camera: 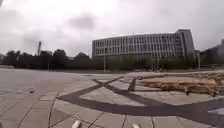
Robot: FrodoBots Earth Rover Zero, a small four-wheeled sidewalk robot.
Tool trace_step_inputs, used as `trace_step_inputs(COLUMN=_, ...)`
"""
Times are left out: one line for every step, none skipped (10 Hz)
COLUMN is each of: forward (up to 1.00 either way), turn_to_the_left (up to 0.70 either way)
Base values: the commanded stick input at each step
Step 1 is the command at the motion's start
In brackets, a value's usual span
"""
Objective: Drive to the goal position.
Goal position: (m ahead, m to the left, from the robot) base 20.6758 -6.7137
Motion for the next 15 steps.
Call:
trace_step_inputs(forward=0.7, turn_to_the_left=0.0)
trace_step_inputs(forward=0.7, turn_to_the_left=-0.13)
trace_step_inputs(forward=0.7, turn_to_the_left=-0.31)
trace_step_inputs(forward=0.7, turn_to_the_left=-0.25)
trace_step_inputs(forward=0.7, turn_to_the_left=0.0)
trace_step_inputs(forward=0.7, turn_to_the_left=0.0)
trace_step_inputs(forward=0.7, turn_to_the_left=0.0)
trace_step_inputs(forward=0.7, turn_to_the_left=0.0)
trace_step_inputs(forward=0.7, turn_to_the_left=0.0)
trace_step_inputs(forward=0.7, turn_to_the_left=0.0)
trace_step_inputs(forward=0.7, turn_to_the_left=0.0)
trace_step_inputs(forward=0.7, turn_to_the_left=0.0)
trace_step_inputs(forward=0.7, turn_to_the_left=0.0)
trace_step_inputs(forward=0.7, turn_to_the_left=0.0)
trace_step_inputs(forward=0.7, turn_to_the_left=0.0)
